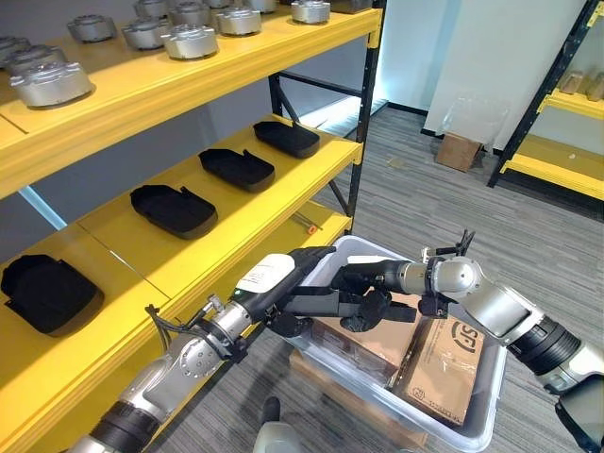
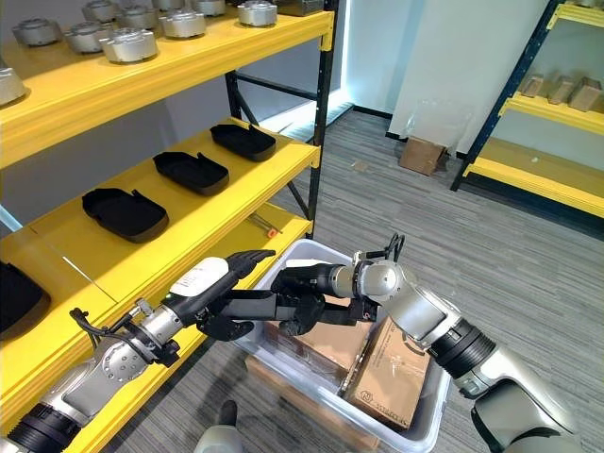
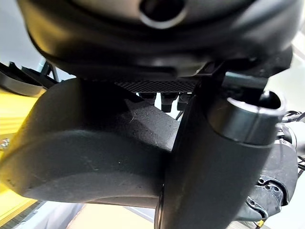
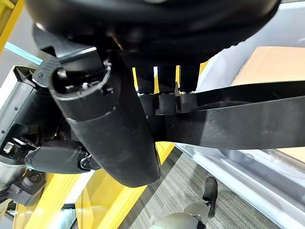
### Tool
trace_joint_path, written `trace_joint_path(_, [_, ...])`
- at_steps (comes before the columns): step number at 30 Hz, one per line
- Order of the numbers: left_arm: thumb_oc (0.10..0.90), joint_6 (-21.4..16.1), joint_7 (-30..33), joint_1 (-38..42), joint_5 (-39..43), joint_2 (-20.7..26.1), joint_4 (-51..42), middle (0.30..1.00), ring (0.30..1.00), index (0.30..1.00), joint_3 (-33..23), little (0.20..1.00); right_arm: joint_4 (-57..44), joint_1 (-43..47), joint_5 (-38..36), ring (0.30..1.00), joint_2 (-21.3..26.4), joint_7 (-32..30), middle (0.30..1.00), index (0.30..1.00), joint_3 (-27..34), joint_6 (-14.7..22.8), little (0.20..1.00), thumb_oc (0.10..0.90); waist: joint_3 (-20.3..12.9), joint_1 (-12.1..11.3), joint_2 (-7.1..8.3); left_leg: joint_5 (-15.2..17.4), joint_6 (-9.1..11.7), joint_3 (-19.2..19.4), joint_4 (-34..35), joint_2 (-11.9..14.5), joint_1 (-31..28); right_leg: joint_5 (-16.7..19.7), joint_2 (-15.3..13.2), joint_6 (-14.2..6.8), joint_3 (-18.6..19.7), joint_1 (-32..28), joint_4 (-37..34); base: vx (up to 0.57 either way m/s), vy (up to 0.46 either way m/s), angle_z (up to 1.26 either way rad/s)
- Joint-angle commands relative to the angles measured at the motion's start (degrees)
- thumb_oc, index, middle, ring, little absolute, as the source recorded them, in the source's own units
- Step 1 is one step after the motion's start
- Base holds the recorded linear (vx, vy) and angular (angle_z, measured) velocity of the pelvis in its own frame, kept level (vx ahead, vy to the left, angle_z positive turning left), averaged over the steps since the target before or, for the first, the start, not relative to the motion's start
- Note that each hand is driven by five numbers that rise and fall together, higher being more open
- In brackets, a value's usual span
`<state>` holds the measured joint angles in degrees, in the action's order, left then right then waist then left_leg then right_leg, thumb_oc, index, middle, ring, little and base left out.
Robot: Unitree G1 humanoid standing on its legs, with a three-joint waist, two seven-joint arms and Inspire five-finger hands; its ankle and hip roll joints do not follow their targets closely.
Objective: Move parts from the plastic box to the shelf.
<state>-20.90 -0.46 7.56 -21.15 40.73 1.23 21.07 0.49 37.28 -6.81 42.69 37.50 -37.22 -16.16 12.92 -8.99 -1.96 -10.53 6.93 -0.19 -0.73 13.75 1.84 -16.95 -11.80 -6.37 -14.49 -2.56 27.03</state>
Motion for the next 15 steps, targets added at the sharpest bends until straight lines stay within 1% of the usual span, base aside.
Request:
trace_joint_path(1, [0.900,-1.4,3.0,2.6,1.3,-1.7,-3.3,1.000,1.000,1.000,-2.3,1.000,-3.0,10.0,-6.3,0.300,-7.0,-1.3,0.300,0.300,6.1,9.4,0.300,0.400,-2.6,-0.2,2.78,-2.1,1.3,-0.4,3.0,0.5,2.6,2.1,3.2,4.9,-2.7,-5.2,-4.4,0.03,-0.005,0.03])
trace_joint_path(6, [0.900,-0.9,5.2,2.6,0.9,-2.2,-3.5,1.000,1.000,1.000,-3.1,1.000,-2.7,9.7,-5.5,0.300,-7.2,-1.6,0.300,0.300,6.7,8.5,0.300,0.400,-2.7,-0.3,2.81,-2.0,1.2,-0.8,2.9,0.2,2.5,2.1,3.3,5.1,-2.9,-5.6,-4.5,0.02,0.000,0.01])
trace_joint_path(10, [0.900,-1.3,7.9,2.4,-2.2,-1.4,-3.6,1.000,1.000,1.000,-5.2,1.000,-2.0,8.9,-5.2,0.300,-6.7,-2.0,0.300,0.300,7.7,7.6,0.300,0.400,-2.8,-0.2,2.83,-2.0,1.2,-0.8,2.8,0.1,2.5,2.2,3.1,5.1,-2.9,-5.8,-4.8,0.00,0.000,0.00])
trace_joint_path(12, [0.900,-1.1,13.0,1.6,-6.7,0.0,-3.4,1.000,1.000,1.000,-7.0,1.000,-2.2,8.3,-5.6,0.300,-5.6,-2.2,0.300,0.300,8.4,7.5,0.300,0.400,-2.7,-0.2,2.86,-2.1,1.2,-0.8,2.8,0.2,2.4,2.3,3.1,5.1,-2.9,-5.7,-4.8,0.00,0.000,0.00])
trace_joint_path(15, [0.900,-0.8,17.0,0.9,-11.2,1.3,-1.9,1.000,1.000,1.000,-8.5,1.000,-2.8,7.5,-6.2,0.300,-4.7,-1.6,0.300,0.300,9.3,7.5,0.300,0.400,-2.8,-0.1,2.95,-2.1,1.2,-0.5,2.7,0.3,2.5,2.4,3.0,5.0,-2.9,-5.5,-5.0,0.00,0.000,0.00])
